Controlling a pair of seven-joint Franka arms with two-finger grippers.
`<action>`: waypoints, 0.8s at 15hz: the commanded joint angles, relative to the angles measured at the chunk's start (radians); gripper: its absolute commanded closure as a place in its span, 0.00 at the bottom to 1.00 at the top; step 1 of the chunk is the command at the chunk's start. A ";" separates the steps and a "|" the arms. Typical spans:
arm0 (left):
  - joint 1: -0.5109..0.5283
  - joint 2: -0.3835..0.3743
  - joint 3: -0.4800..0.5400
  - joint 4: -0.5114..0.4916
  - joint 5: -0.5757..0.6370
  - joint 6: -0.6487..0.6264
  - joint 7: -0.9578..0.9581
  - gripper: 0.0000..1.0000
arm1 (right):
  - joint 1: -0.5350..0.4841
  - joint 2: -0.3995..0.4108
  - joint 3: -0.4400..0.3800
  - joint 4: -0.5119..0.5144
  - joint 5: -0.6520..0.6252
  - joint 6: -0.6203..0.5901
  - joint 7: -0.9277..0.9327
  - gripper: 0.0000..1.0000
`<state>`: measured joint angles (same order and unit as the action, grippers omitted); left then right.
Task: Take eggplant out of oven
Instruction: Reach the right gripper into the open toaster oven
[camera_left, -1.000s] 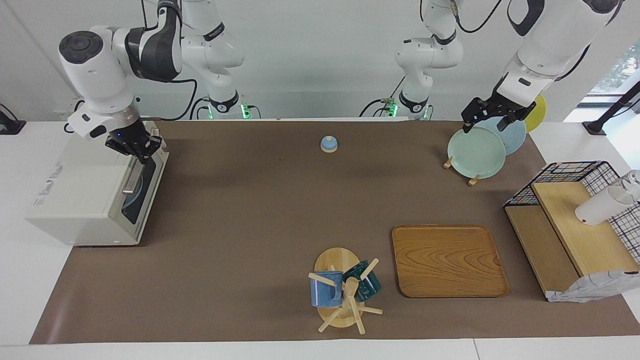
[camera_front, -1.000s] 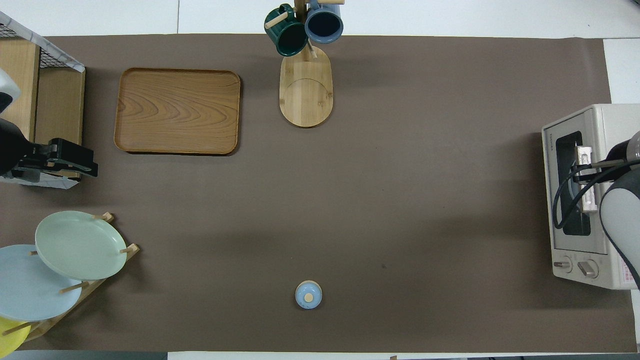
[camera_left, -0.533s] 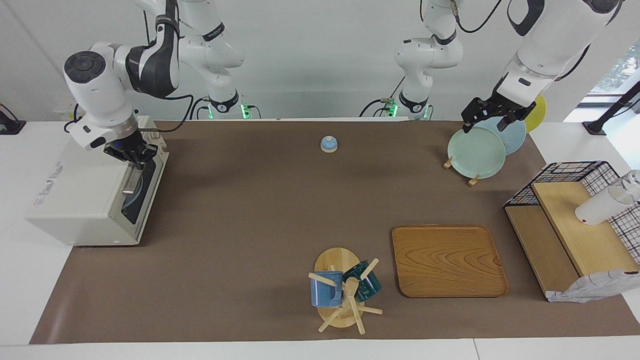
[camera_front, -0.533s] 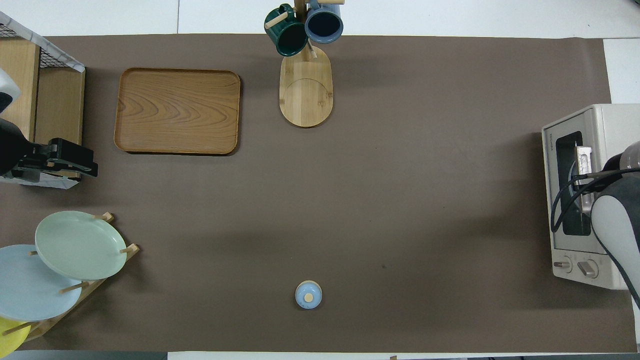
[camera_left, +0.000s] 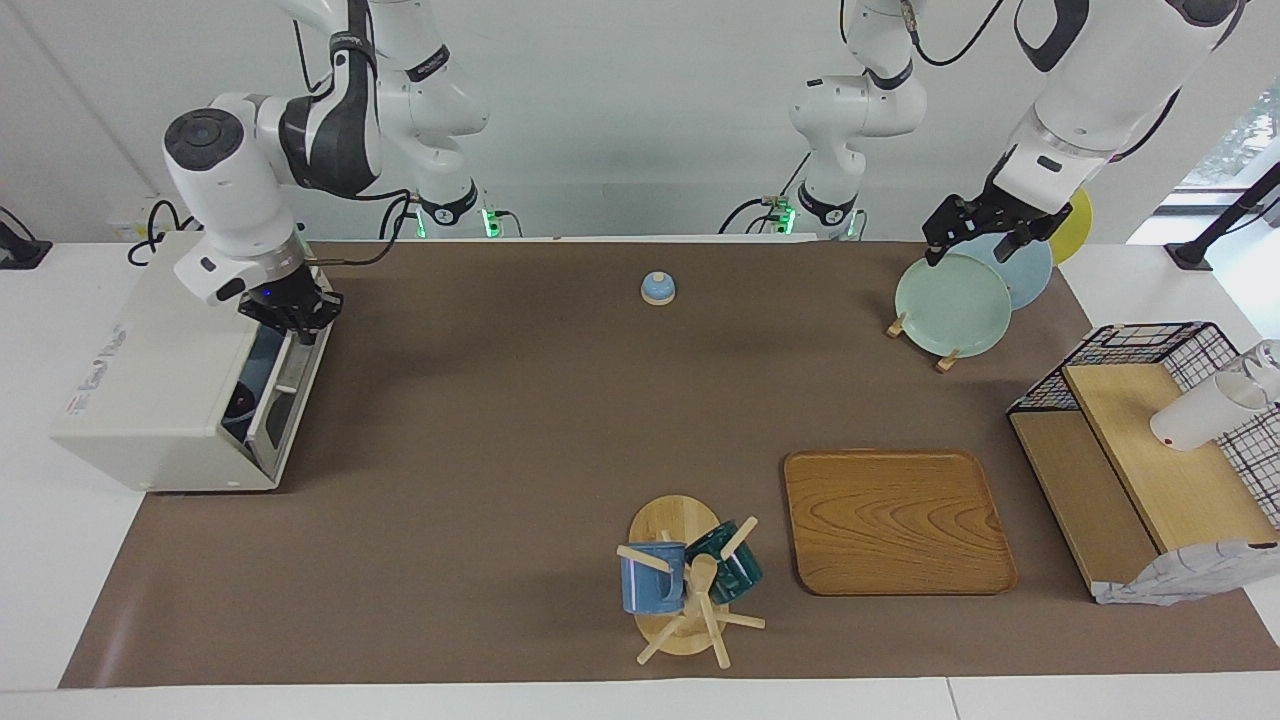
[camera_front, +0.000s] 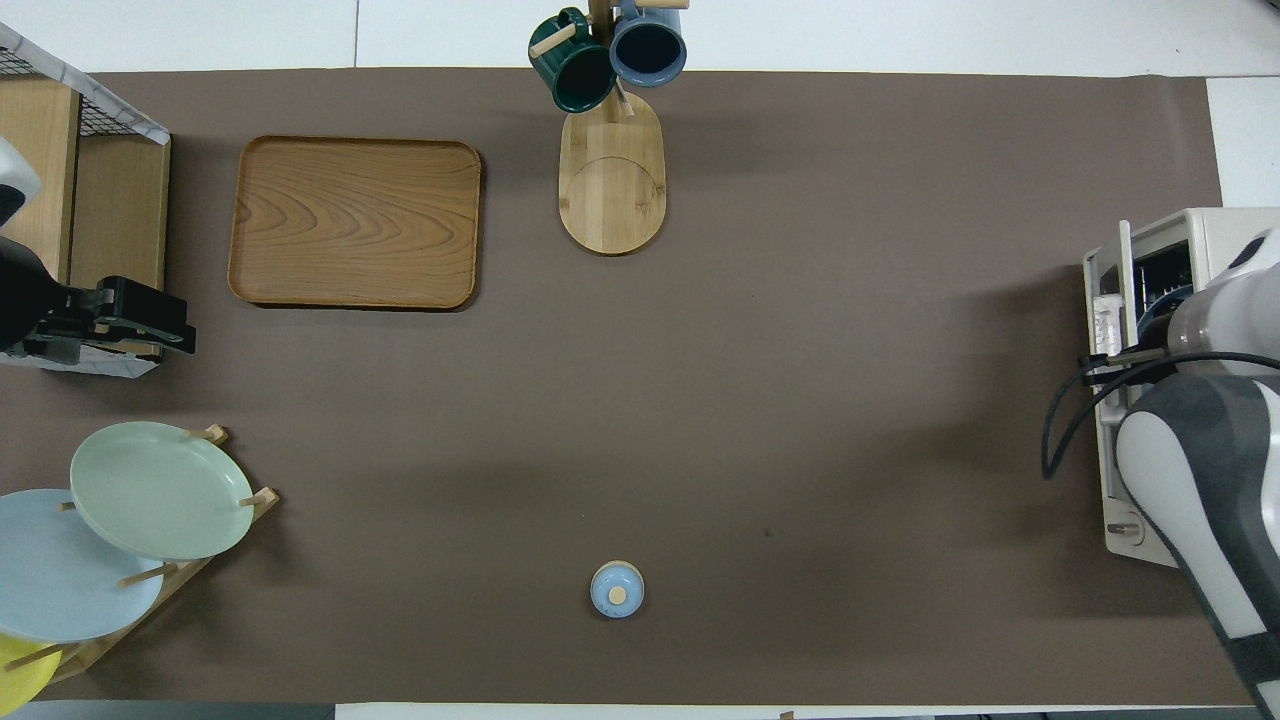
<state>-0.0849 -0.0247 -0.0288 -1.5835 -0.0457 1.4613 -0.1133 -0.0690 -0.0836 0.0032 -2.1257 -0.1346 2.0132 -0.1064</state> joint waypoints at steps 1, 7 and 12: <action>0.005 -0.020 -0.002 -0.020 0.020 0.014 0.007 0.00 | 0.017 0.059 0.000 -0.061 0.013 0.166 0.010 1.00; 0.005 -0.020 -0.002 -0.020 0.020 0.014 0.007 0.00 | 0.080 0.195 0.000 -0.115 0.075 0.398 0.045 1.00; 0.005 -0.020 -0.002 -0.020 0.020 0.014 0.007 0.00 | 0.092 0.211 0.003 -0.117 0.075 0.401 0.108 1.00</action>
<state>-0.0849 -0.0247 -0.0288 -1.5835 -0.0457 1.4613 -0.1133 0.0220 0.1403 0.0103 -2.2486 -0.0637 2.4115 -0.0285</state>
